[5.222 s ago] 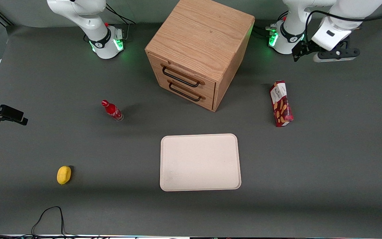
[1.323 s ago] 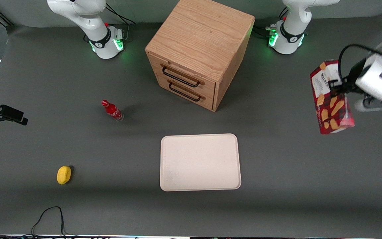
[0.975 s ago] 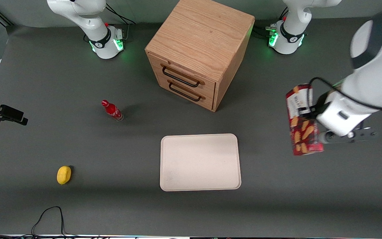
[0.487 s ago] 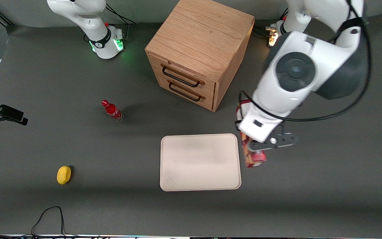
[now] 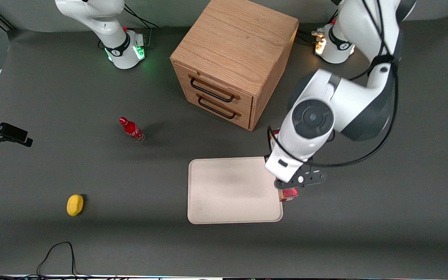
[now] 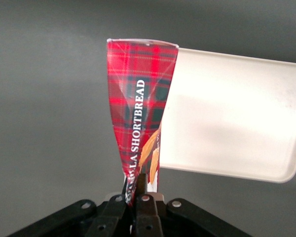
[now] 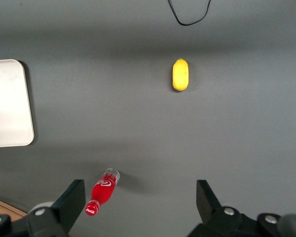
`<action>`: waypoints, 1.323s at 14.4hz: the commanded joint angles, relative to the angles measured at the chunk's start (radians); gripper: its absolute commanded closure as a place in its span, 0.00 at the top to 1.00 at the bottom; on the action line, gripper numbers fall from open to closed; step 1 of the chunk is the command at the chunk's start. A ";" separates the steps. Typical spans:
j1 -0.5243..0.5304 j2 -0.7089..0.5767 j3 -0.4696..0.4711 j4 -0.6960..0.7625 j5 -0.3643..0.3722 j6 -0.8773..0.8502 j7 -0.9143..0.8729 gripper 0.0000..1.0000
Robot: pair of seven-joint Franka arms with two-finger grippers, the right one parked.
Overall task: Place red cookie box on tray
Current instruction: 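Carry the held box over the white tray with the left gripper, then lower the box onto the tray and open the left gripper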
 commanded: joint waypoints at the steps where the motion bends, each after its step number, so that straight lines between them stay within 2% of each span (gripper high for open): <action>1: 0.001 0.040 -0.001 -0.090 0.012 0.146 0.024 0.00; 7: 0.009 0.177 -0.001 -0.097 0.012 0.263 0.053 0.00; 12: 0.015 0.200 -0.001 -0.107 0.012 0.295 0.061 0.00; 13: 0.016 0.200 -0.001 -0.107 0.012 0.312 0.062 0.13; 14: 0.016 0.200 -0.001 -0.107 0.011 0.310 0.058 0.44; 15: 0.015 0.197 -0.001 -0.107 0.012 0.301 0.056 0.57; 16: 0.013 0.189 -0.001 -0.105 0.015 0.290 0.053 0.77; 17: 0.013 0.176 -0.001 -0.105 0.017 0.277 0.050 0.82; 18: 0.013 0.168 -0.001 -0.096 0.017 0.239 0.050 0.95; 19: 0.015 0.147 -0.001 -0.093 0.015 0.197 0.050 1.00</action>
